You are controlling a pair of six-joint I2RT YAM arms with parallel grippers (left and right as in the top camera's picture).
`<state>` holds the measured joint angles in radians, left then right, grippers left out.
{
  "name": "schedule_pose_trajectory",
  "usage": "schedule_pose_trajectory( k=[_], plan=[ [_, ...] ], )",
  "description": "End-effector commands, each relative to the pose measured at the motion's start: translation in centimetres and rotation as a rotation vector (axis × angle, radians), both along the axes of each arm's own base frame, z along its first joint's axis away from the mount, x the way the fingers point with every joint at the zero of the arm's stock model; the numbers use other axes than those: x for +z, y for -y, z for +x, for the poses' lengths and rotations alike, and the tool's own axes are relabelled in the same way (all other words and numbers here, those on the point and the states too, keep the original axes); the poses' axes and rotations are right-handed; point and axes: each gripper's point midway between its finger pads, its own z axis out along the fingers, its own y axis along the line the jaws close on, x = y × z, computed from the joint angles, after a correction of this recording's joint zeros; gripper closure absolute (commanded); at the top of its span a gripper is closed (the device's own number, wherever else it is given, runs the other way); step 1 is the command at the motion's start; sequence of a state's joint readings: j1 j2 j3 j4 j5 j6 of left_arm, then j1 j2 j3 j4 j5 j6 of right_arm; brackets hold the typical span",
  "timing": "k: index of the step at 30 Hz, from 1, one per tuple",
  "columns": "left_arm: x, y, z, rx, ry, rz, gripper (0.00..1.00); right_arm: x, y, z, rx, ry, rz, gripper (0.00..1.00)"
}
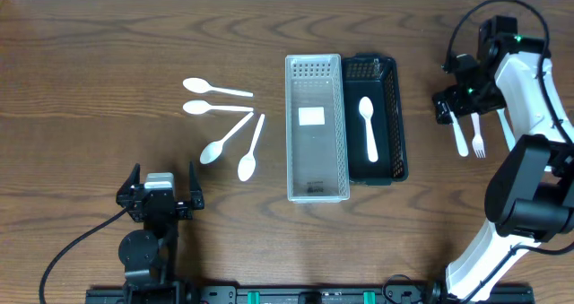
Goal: Pack container
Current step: 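Return right gripper to the white fork and grasp it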
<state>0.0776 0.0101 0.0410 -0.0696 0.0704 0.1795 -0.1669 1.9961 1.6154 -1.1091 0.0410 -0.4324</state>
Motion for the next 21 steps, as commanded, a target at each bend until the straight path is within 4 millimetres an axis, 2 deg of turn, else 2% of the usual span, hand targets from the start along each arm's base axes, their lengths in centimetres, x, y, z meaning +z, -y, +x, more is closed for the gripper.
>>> schedule_pose_trajectory(
  k=[1, 8, 13, 21],
  plan=[
    [-1.5, -0.2, 0.0, 0.009, -0.033, -0.010, 0.02, -1.0, 0.6, 0.0, 0.064, -0.001, -0.029, 0.01],
    [-1.5, -0.2, 0.0, 0.009, -0.033, -0.010, 0.02, -1.4, 0.8, 1.3, 0.040, 0.057, -0.037, 0.01],
    [-1.5, -0.2, 0.0, 0.009, -0.033, -0.010, 0.02, -2.1, 0.8, 1.3, -0.004, 0.047, -0.029, 0.01],
    [-1.5, -0.2, 0.0, 0.009, -0.033, -0.010, 0.02, -4.6, 0.6, 0.9, -0.075, -0.007, -0.005, 0.01]
  ],
)
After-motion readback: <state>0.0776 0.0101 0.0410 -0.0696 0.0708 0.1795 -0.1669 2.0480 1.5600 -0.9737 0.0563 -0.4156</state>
